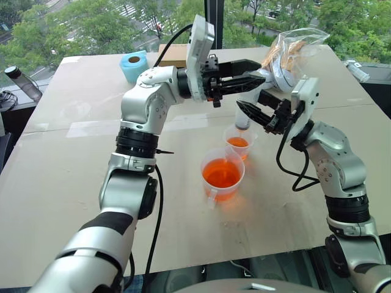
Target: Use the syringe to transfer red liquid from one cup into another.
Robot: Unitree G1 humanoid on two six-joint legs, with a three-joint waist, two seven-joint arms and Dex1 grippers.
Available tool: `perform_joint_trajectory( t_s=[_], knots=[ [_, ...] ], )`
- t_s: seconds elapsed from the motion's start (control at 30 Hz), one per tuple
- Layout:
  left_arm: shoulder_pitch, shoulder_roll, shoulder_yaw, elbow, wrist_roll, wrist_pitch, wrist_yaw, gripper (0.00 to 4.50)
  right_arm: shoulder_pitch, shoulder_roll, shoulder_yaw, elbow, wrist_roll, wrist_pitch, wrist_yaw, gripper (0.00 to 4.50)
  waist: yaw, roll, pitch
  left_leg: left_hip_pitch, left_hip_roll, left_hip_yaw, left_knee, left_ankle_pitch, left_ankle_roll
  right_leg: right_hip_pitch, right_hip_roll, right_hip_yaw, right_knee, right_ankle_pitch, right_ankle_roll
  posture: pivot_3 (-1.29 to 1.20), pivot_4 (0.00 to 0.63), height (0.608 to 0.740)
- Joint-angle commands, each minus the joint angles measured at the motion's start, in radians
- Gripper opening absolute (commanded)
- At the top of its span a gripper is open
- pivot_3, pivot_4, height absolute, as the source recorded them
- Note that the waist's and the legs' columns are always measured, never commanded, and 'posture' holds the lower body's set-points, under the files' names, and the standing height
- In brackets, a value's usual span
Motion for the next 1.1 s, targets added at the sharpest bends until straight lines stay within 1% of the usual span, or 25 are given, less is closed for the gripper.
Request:
perform_joint_trajectory(
  t_s=[0.03,0.3,0.53,0.57,0.6,0.73,0.93,1.1],
  knots=[
    [0.018,0.017,-0.024,0.013,0.042,-0.018,-0.007,1.76,-0.027,0.001,-0.027,-0.046,0.026,-0.024,0.0,1.48,0.0,0.0,0.0,0.0,0.0,0.0,0.0,0.0,0.0,0.0,0.0,0.0,0.0,0.0,0.0,0.0,0.15,0.74],
    [0.025,0.018,-0.032,0.023,0.048,-0.026,-0.008,1.76,-0.028,-0.001,-0.033,-0.05,0.03,-0.017,0.001,1.48,0.0,0.0,0.0,0.0,0.0,0.0,0.0,0.0,0.0,0.0,0.0,0.0,0.0,0.0,0.0,0.0,0.15,0.74],
    [-0.003,0.006,-0.002,0.02,0.023,-0.021,0.013,1.76,-0.019,-0.001,-0.027,-0.05,0.025,-0.018,0.007,1.48,0.0,0.0,0.0,0.0,0.0,0.0,0.0,0.0,0.0,0.0,0.0,0.0,0.0,0.0,0.0,0.0,0.15,0.74],
    [-0.007,0.004,0.004,0.019,0.016,-0.015,0.015,2.51,-0.019,-0.001,-0.026,-0.049,0.025,-0.019,0.007,1.48,0.0,0.0,0.0,0.0,0.0,0.0,0.0,0.0,0.0,0.0,0.0,0.0,0.0,0.0,0.0,0.0,0.15,0.74],
    [-0.01,0.004,0.008,0.019,0.014,-0.018,0.02,2.8,-0.019,-0.001,-0.026,-0.048,0.025,-0.019,0.007,1.48,0.0,0.0,0.0,0.0,0.0,0.0,0.0,0.0,0.0,0.0,0.0,0.0,0.0,0.0,0.0,0.0,0.15,0.74],
    [-0.021,-0.005,0.021,0.031,0.024,-0.045,0.057,4.46,-0.02,0.0,-0.024,-0.044,0.025,-0.021,0.009,1.48,0.0,0.0,0.0,0.0,0.0,0.0,0.0,0.0,0.0,0.0,0.0,0.0,0.0,0.0,0.0,0.0,0.15,0.74],
    [-0.051,-0.01,0.079,-0.007,-0.043,0.001,0.08,4.46,-0.019,-0.003,-0.021,-0.043,0.024,-0.024,0.01,1.48,0.0,0.0,0.0,0.0,0.0,0.0,0.0,0.0,0.0,0.0,0.0,0.0,0.0,0.0,0.0,0.0,0.15,0.74],
    [-0.072,0.009,0.117,-0.049,-0.076,0.042,0.11,4.46,-0.01,-0.003,-0.019,-0.046,0.024,-0.024,0.014,1.48,-0.001,0.0,0.0,0.0,0.0,0.0,0.0,0.0,0.0,0.0,0.0,0.0,0.0,0.0,0.0,0.0,0.15,0.74]
  ],
)
